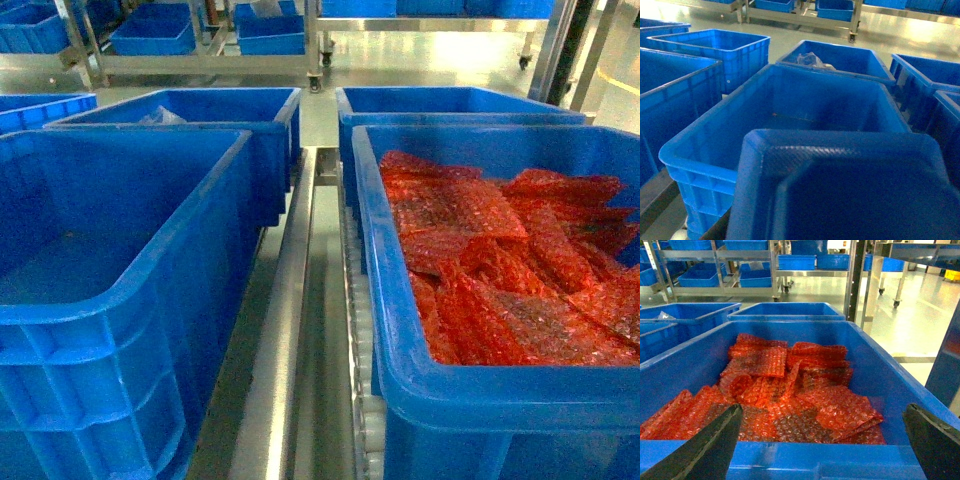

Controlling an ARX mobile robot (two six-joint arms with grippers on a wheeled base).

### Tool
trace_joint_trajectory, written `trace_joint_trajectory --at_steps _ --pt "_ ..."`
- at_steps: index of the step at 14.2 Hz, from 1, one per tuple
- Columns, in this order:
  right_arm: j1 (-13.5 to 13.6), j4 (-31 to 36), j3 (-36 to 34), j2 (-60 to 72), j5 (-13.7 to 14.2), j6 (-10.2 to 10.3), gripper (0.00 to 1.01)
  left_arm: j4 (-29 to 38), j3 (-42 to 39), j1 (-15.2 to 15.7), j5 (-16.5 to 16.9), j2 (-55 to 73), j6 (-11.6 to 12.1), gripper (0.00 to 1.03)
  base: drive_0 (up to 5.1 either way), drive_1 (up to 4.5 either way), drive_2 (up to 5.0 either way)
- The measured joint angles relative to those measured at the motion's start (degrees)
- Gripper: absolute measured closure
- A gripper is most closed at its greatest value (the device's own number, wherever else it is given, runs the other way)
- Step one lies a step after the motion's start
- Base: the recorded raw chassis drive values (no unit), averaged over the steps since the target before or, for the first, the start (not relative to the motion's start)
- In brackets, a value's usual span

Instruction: Pick blue part to blue bin on bottom shelf

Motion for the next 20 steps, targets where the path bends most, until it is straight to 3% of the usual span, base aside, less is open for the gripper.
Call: trace_joint_trajectory --at_steps 20 --pt "0.00 0.00 0.00 0.00 0.00 0.00 0.03 0.02 0.00 0.00 -0.02 0.00 -0.02 0.60 0.0 0.00 0.0"
